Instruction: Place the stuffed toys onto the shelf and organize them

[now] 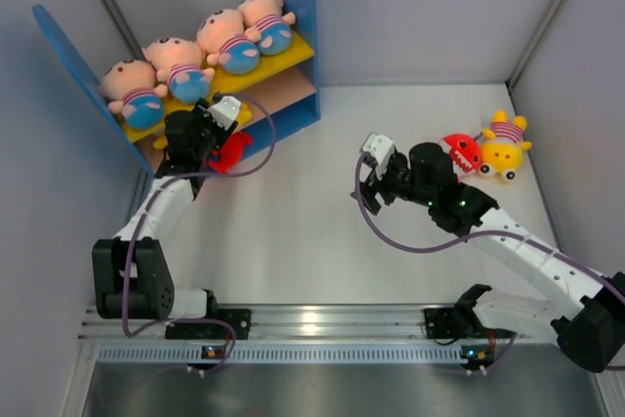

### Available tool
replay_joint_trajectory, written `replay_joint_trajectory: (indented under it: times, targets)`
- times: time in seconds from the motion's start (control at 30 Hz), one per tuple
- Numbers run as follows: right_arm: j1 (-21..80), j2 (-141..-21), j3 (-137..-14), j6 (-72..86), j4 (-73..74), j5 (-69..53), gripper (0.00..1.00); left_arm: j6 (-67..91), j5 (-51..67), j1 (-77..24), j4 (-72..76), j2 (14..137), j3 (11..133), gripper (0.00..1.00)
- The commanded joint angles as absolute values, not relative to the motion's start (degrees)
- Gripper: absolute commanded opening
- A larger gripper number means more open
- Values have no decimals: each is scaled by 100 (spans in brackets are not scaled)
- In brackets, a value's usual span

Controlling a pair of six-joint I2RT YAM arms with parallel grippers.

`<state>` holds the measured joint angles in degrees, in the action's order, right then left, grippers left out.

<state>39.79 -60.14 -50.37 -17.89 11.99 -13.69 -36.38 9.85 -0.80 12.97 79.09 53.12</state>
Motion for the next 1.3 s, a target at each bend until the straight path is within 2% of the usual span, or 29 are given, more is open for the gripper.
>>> replay_joint_trajectory:
  times: [0.0,0.17,0.27,0.37,0.5,0.6,0.73,0.9,1.13,1.2,1.23,1.27]
  targets:
    - [3692,-6222,-5536,-1188,1336,-1029,80,-3709,1177,-44,1065,7559,5300,58]
    - [3025,-6556,-5862,-616,1652,-528,80,-3709,1467,-35,625,7304,5352,63]
    - [2244,-6837,-6108,189,1950,-334,80,-3735,1582,-44,396,7155,5344,66]
    - [1137,-7056,-6319,910,2127,-439,80,-3797,1687,-44,159,7049,5370,66]
    - [-908,-7487,-6468,1967,1820,-887,81,-3771,1959,-44,-298,6900,5484,66]
    - [-1754,-8154,-6731,2679,1416,-853,81,-3753,2311,-35,-685,6786,5590,66]
    - [-2092,-9402,-7697,3023,1555,-293,83,-3490,2443,-44,-1036,6636,5783,66]
    - [-2118,-11099,-9138,3094,2521,553,84,-3129,2461,-53,-1589,6452,5994,66]
    - [-2109,-11873,-9141,2980,2567,730,82,-3050,2575,-62,-1855,6161,5941,66]
    - [-2101,-12128,-9219,2760,2592,625,72,-2989,2593,-70,-1854,6170,5976,66]
    - [-2101,-12207,-9255,2708,2732,502,64,-2962,2636,-70,-1854,6179,6003,66]
    - [-2101,-12225,-9237,2611,2707,440,44,-2901,2654,-70,-1863,6196,6020,66]
